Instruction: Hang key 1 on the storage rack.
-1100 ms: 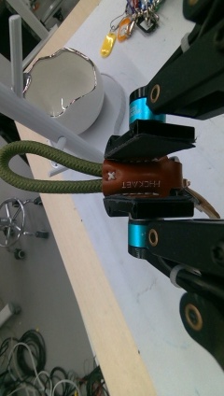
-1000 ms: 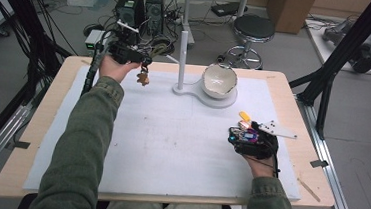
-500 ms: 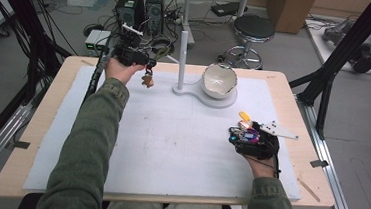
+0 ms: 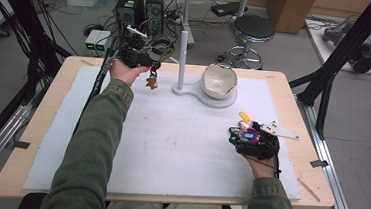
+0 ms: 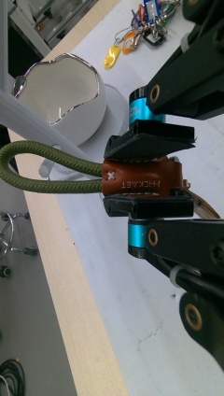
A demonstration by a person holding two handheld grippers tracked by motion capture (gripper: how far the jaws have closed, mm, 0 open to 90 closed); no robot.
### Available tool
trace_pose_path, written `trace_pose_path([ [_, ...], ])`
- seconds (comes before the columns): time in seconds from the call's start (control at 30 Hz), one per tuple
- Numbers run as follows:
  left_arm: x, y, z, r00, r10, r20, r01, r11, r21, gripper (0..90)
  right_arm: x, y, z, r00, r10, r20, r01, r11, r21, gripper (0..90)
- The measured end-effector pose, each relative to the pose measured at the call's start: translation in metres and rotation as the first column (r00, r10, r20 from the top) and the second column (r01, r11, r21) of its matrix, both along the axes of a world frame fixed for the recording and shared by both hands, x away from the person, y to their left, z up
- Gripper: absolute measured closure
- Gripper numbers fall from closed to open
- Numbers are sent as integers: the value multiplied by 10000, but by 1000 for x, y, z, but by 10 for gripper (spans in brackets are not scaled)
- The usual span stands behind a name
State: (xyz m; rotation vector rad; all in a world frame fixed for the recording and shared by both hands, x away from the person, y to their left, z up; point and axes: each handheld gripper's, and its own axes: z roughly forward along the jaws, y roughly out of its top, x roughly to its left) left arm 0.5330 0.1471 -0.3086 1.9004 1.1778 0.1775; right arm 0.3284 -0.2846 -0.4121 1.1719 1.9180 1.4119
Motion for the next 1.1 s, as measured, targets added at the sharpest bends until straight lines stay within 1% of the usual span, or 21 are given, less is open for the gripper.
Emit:
trace_pose_path([
  [0.3,3,-6,-8,9999,-61,-144,62,10000,53,702,-1,0,0,10000,-22,-65,22,10000,2,7],
  [0.6,5,-18,-18,9991,-327,-264,331,9993,161,701,-1,-1,-1,10000,-9,-61,9,10000,-31,7],
  [0.73,8,-21,-22,9987,-313,-398,318,9994,118,699,-1,-1,-1,10000,-13,-53,13,10000,-49,7],
  [0.8,8,-23,-24,9989,-249,-400,252,9996,90,699,-1,-1,-1,10000,-25,-72,25,10000,-36,7],
  [0.93,9,-25,-26,9992,-202,-340,210,9995,229,698,-1,-2,-1,10000,-17,-63,16,10000,-59,7],
  [1.07,9,-27,-28,9993,-195,-331,205,9994,290,698,-1,-2,-1,10000,-16,-53,16,10000,-63,7],
  [1.1,9,-27,-29,9992,-162,-352,171,9995,250,698,-1,-2,-1,10000,-16,-53,16,10000,-63,7],
])
